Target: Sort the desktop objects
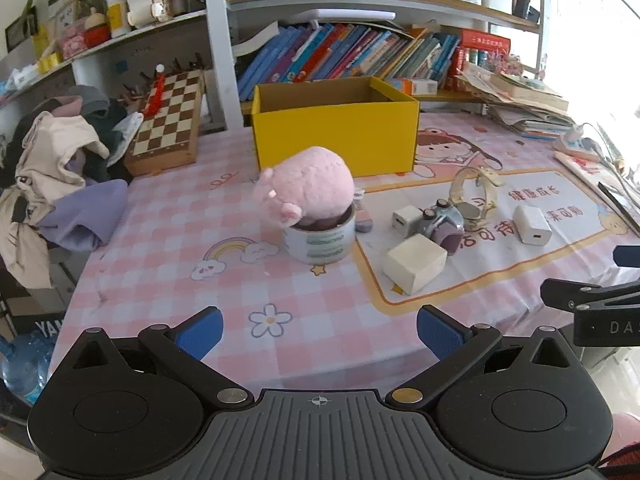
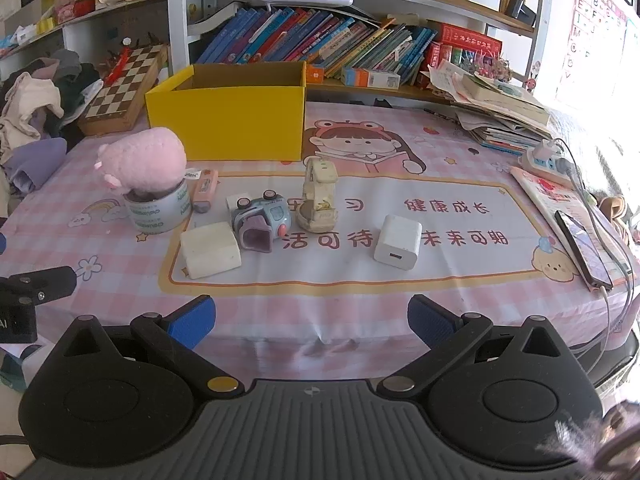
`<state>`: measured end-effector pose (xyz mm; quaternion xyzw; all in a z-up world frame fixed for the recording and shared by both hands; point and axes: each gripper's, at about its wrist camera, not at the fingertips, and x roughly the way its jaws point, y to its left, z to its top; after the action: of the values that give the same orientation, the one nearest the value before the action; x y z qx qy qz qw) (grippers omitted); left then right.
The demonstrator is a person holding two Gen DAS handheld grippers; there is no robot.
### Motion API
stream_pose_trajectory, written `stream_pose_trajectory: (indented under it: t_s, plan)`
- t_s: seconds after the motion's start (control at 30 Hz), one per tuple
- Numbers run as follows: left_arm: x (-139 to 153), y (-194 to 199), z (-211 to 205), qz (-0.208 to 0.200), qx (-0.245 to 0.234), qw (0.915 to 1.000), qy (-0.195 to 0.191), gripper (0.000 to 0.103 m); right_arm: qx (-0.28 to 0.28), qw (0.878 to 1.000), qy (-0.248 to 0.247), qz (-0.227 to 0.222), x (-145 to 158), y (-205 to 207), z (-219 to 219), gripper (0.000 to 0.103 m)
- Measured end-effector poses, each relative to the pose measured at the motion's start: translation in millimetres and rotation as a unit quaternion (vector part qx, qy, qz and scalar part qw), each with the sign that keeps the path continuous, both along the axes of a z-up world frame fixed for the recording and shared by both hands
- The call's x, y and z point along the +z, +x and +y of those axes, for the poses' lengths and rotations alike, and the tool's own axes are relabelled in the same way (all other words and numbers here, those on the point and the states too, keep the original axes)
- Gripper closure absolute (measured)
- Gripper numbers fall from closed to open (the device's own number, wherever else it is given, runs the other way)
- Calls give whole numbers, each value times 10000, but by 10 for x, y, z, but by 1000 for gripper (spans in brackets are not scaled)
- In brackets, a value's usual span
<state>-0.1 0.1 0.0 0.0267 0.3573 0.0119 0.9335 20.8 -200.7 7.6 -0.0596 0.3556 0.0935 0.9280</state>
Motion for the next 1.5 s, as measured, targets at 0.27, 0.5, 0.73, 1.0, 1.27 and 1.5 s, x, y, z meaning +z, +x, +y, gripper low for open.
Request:
stream_pose_trajectory:
  t_s: [0.27,0.5,0.73,1.0,1.27,1.5]
  plan:
    - [-4,-11,2,60,36,10000,38,0,-15,10000,-37,-8,1,8,2,0]
    - [-11,-31,-8,60,35,10000,42,0,-17,10000,-21,8,-16,-16,5,0]
    - [-25,-51,-15,65,40,10000,48,0,-20,10000,1,30,-37,-30,7,0]
    - [-34,-72,-35,97,47,9999,67,0,-10,10000,29,40,-44,-27,-10,0]
    - [-32,-76,-29,119,115,9998,92,0,31,10000,44,41,-43,-18,-10,0]
    - [-39,-70,-14,140,134,9998,88,0,41,10000,32,60,-44,-11,10,0]
